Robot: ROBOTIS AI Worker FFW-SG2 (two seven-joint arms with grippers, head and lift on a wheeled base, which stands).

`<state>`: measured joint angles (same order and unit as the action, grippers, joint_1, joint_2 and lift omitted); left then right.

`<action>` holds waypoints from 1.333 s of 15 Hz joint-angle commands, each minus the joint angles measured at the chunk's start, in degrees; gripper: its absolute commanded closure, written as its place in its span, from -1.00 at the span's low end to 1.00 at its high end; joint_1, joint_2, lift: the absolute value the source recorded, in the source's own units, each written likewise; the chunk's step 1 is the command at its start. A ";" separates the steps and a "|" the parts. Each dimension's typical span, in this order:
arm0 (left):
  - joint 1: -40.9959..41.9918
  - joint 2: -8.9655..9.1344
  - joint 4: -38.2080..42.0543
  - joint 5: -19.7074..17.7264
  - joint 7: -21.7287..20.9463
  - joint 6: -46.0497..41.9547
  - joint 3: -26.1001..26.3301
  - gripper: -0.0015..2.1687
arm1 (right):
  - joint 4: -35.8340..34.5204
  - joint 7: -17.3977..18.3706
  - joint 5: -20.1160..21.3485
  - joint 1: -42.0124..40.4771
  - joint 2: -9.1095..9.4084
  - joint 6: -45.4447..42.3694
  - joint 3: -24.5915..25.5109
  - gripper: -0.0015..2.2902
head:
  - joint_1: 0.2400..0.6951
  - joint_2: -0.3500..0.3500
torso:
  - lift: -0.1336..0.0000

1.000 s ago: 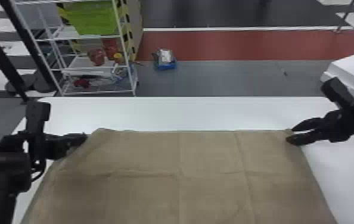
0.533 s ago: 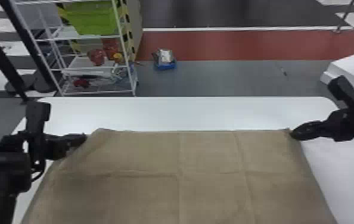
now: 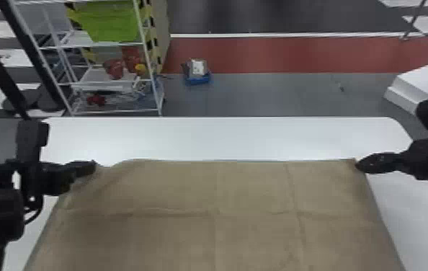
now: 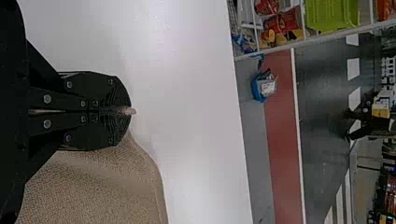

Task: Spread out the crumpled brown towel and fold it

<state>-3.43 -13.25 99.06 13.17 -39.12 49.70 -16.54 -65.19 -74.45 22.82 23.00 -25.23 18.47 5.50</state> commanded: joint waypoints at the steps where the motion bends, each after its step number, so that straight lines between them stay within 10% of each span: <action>1: 1.06 0.51 2.90 -0.25 0.01 0.54 -0.51 0.16 | -4.24 -0.25 -1.20 -3.31 -0.26 -2.51 3.02 0.29 | 1.00 0.10 | -0.85; 7: 3.78 2.09 7.73 -0.78 0.62 0.36 -2.70 0.16 | -12.42 -0.16 -5.77 -10.69 -0.08 -17.10 10.05 0.29 | 1.00 0.07 | -0.85; 20: 12.48 4.20 12.30 -15.28 -0.08 -11.77 -14.13 0.16 | -17.25 -2.27 -18.95 -24.05 -0.87 -30.81 25.79 0.29 | 1.00 0.02 | -0.85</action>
<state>7.27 -10.04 110.37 -0.06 -39.00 40.10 -29.05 -80.78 -76.57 5.75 1.06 -26.17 -11.42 29.71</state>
